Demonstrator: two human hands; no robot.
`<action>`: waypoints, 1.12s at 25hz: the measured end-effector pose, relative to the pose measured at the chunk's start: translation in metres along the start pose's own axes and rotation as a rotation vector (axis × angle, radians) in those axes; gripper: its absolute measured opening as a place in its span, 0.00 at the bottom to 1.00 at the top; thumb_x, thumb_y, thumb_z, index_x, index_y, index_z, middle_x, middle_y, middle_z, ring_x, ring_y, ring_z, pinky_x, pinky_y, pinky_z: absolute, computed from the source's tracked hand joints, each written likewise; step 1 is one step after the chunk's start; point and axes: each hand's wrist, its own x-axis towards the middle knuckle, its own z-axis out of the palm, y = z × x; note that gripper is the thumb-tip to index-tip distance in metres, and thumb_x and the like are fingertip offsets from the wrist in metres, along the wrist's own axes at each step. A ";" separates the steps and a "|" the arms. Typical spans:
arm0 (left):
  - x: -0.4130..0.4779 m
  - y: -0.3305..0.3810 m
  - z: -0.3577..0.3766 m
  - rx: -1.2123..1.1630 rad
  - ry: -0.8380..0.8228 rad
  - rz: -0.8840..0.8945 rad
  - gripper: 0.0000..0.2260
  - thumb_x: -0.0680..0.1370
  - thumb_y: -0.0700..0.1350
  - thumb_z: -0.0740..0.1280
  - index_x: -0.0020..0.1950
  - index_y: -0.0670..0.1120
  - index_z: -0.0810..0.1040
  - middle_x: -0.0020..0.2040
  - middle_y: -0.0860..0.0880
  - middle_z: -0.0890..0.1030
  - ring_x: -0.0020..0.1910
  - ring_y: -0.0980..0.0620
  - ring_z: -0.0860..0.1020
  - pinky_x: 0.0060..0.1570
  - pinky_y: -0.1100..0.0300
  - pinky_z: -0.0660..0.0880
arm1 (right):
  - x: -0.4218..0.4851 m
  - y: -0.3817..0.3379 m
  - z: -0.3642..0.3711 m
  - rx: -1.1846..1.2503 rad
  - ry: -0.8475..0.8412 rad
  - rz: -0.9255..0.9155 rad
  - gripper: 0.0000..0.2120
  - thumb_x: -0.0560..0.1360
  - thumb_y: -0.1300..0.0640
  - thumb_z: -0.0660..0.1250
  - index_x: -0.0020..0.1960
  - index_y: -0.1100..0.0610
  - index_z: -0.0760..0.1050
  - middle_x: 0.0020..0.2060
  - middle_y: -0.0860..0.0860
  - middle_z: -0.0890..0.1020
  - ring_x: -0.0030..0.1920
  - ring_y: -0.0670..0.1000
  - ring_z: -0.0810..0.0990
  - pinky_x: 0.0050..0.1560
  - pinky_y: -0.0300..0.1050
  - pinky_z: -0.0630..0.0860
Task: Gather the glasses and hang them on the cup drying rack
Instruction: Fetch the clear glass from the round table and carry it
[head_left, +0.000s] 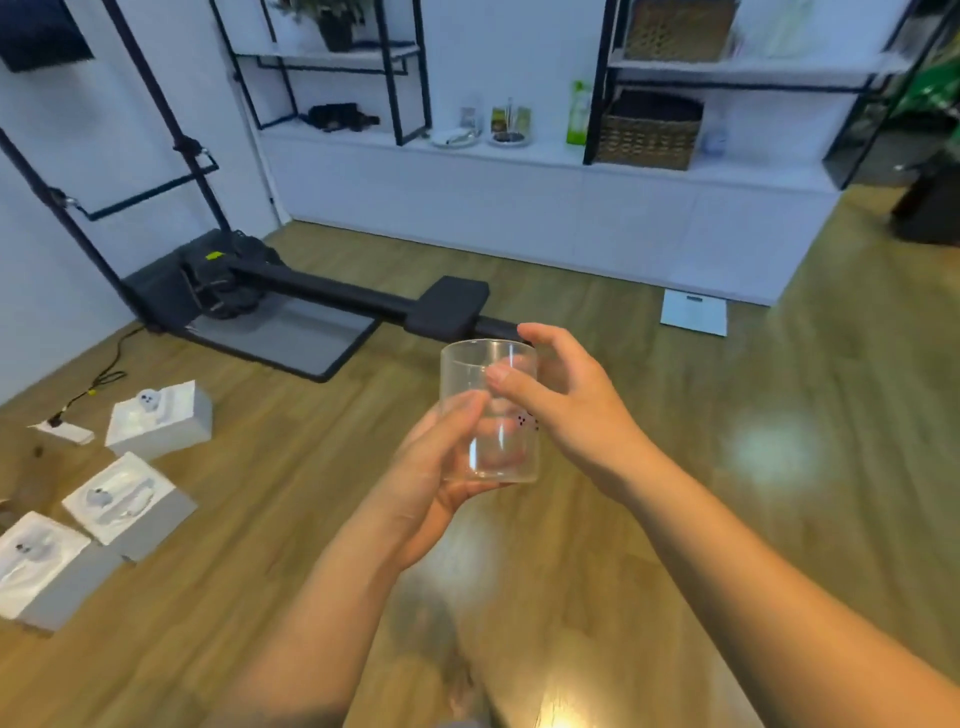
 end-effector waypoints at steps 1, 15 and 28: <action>0.022 -0.002 0.011 0.026 -0.003 -0.015 0.26 0.74 0.55 0.67 0.69 0.45 0.74 0.64 0.40 0.79 0.60 0.41 0.78 0.56 0.43 0.75 | 0.010 0.007 -0.018 0.003 0.030 0.012 0.38 0.62 0.33 0.71 0.69 0.46 0.70 0.56 0.42 0.81 0.54 0.40 0.81 0.56 0.47 0.78; 0.417 0.001 0.154 -0.342 -0.256 -0.251 0.33 0.78 0.65 0.55 0.66 0.40 0.77 0.63 0.35 0.79 0.63 0.36 0.77 0.62 0.40 0.73 | 0.240 0.082 -0.251 0.163 0.280 0.199 0.26 0.76 0.42 0.64 0.72 0.47 0.68 0.54 0.44 0.82 0.46 0.40 0.82 0.46 0.43 0.79; 0.704 0.038 0.267 -0.198 0.178 -0.098 0.26 0.73 0.48 0.71 0.67 0.37 0.73 0.63 0.35 0.78 0.59 0.37 0.79 0.55 0.45 0.76 | 0.520 0.139 -0.449 -0.055 0.035 0.026 0.39 0.67 0.53 0.80 0.71 0.47 0.62 0.63 0.44 0.76 0.56 0.42 0.79 0.59 0.45 0.77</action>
